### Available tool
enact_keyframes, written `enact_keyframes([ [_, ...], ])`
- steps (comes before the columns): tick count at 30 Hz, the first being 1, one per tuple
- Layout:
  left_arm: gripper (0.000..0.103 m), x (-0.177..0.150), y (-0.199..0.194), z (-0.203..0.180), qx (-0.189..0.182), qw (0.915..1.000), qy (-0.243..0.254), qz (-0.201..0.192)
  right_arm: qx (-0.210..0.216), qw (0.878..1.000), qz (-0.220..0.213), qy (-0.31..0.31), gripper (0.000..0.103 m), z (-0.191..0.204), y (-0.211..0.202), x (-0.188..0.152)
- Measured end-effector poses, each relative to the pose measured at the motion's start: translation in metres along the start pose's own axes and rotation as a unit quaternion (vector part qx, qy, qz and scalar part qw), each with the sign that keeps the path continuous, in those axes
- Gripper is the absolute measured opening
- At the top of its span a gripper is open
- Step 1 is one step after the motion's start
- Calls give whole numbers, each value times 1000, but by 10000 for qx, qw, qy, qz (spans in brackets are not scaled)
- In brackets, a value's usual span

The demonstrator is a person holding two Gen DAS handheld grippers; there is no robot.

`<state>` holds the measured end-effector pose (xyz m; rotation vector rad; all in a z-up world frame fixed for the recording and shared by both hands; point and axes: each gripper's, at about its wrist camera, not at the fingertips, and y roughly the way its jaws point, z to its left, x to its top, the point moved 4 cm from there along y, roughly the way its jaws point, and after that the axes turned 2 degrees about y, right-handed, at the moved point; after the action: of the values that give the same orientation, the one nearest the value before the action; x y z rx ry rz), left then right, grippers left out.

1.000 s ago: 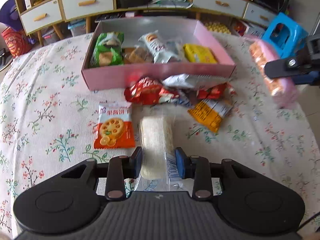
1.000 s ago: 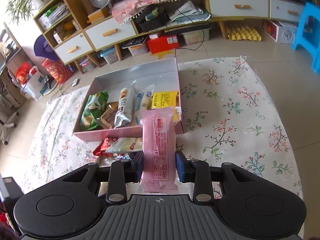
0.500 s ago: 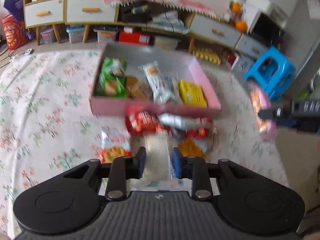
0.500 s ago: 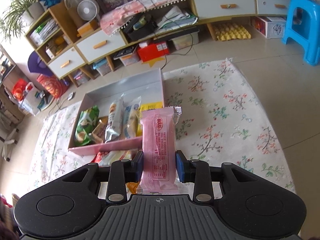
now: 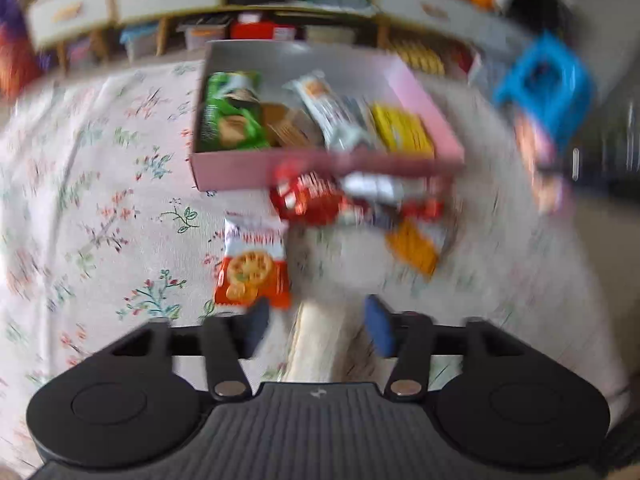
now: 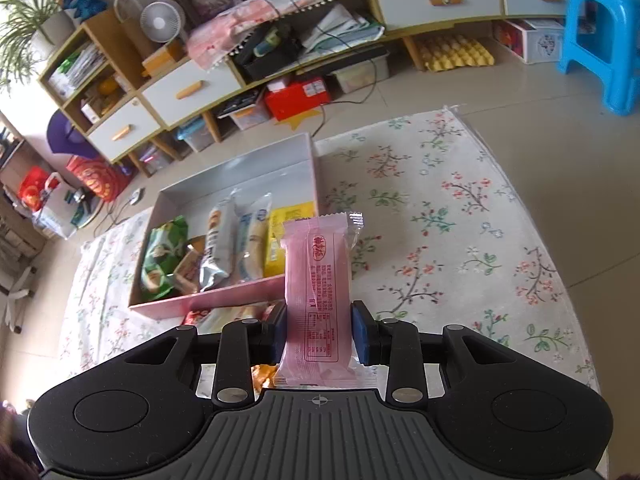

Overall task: Organize snacks
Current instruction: 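Lower the pink pack and white bread pack into the pink box and open both tools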

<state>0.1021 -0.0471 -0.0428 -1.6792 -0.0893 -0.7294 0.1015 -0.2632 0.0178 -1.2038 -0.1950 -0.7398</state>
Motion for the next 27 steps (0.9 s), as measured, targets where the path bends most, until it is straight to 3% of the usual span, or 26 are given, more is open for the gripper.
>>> enact_keyframes([
  [2,66,-12,9,-18,283,9986,439,108,20,10000,26,-36,32,2,1,-1],
  [5,44,-26,25,-26,500,9961,564,454,-15,9999,95,-59,32,4,5,-3],
  [7,31,-23,24,-24,605,9956,618,353,-20,9999,116,-57,32,4,7,-4],
  [13,29,3,-2,7,112,9980,-604,-159,57,9999,102,-22,32,5,6,-2],
  [18,29,27,-19,24,-100,9911,-1085,-759,69,10000,68,6,32,7,10,7],
  [27,29,89,-3,52,14,9788,-1457,-1439,95,9999,26,-96,32,21,47,37],
])
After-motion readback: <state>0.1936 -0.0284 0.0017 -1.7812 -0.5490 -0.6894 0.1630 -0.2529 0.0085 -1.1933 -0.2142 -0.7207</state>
